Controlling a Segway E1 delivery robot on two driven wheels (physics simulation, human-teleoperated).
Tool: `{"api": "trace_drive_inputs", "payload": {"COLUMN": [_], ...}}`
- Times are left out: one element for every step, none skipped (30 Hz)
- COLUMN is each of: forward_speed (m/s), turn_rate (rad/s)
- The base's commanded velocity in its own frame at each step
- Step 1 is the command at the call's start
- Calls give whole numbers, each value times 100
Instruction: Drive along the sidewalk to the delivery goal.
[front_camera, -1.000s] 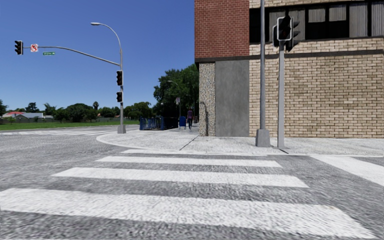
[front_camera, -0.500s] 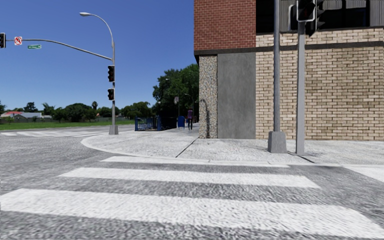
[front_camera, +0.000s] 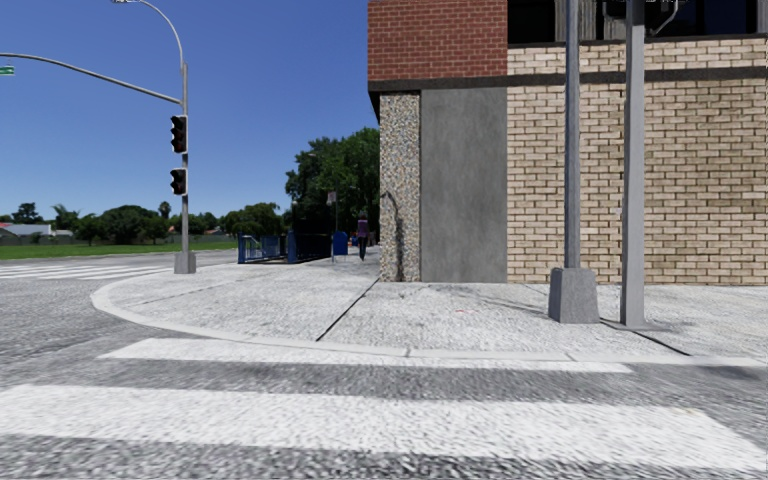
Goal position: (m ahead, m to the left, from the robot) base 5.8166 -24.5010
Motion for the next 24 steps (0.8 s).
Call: {"api": "trace_drive_inputs", "payload": {"forward_speed": [200, 200, 200, 200, 200, 200, 200, 200, 200, 200, 200, 200, 200, 200, 200, 200, 200, 200, 200, 200, 200, 200, 200, 200], "turn_rate": [-26, -26, -26, -26, -26, -26, -26, -26, -26, -26, -26, -26, -28, -29, -29, -29, -29, -30, -30, -30, -30, -30, -35, -35]}}
